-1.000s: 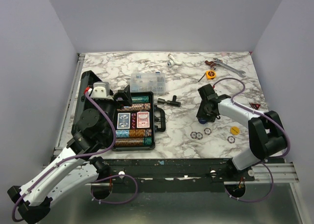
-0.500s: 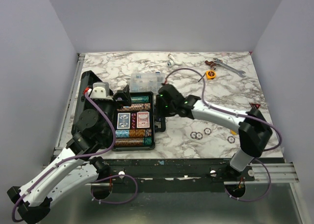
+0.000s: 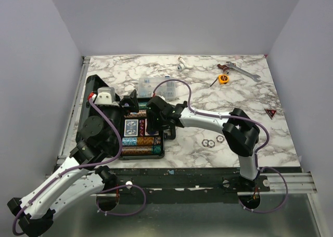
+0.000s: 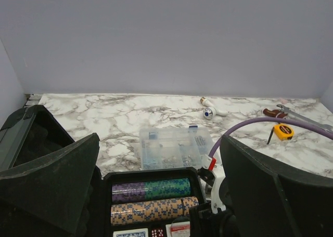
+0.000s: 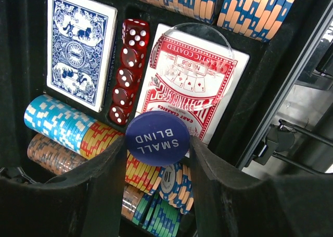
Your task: Pack up texas hold em set
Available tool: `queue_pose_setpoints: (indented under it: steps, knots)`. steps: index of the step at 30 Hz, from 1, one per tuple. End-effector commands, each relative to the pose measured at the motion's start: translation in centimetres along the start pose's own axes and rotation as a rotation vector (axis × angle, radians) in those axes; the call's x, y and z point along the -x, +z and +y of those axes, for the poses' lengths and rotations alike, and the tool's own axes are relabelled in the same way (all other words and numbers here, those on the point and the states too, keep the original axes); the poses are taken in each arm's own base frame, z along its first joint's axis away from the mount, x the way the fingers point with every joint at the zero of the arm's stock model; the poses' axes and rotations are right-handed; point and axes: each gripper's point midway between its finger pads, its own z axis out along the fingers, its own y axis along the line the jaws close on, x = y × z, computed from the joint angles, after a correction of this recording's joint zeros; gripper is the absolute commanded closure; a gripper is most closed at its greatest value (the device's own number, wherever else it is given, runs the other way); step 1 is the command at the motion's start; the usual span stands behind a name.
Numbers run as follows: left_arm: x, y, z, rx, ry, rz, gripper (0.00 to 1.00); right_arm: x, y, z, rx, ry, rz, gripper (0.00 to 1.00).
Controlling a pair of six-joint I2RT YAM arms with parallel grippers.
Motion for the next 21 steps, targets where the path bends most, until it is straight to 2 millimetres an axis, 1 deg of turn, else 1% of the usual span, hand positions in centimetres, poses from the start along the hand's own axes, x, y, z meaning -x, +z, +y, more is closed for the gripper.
queue_pose_setpoints:
  steps: [1, 6, 9, 12, 13, 17, 19, 21]
  knots:
    - [1.6, -0.2, 0.1, 0.002, -0.026, -0.038, 0.02, -0.7, 0.1, -0.3, -0.025, -0.011, 0.047, 0.57]
    - [1.6, -0.3, 0.1, -0.003, -0.03, -0.037, 0.01, -0.9, 0.5, -1.0, -0.061, -0.019, 0.055, 0.54]
    - [1.6, -0.3, 0.0, -0.005, -0.03, -0.036, 0.02, -0.8, 0.6, -0.9, -0.056, -0.022, 0.059, 0.5]
    - [1.6, -0.2, 0.0, -0.005, -0.03, -0.035, 0.02, -0.6, 0.8, -0.8, -0.057, -0.031, 0.052, 0.43]
    - [1.5, -0.2, -0.1, -0.008, -0.03, -0.034, 0.02, -0.5, 0.9, -0.9, -0.063, -0.033, 0.051, 0.39]
    - [1.6, -0.2, 0.0, -0.006, -0.03, -0.035, 0.01, 0.2, 0.7, -0.6, -0.069, -0.041, 0.035, 0.25]
    - [1.5, -0.2, 0.0, -0.004, -0.03, -0.034, 0.01, 1.0, 0.3, -0.5, -0.08, -0.042, 0.014, 0.23]
    - [1.5, -0.2, 0.0, -0.004, -0.03, -0.034, 0.02, 2.5, -1.0, -0.8, -0.116, -0.038, -0.046, 0.22]
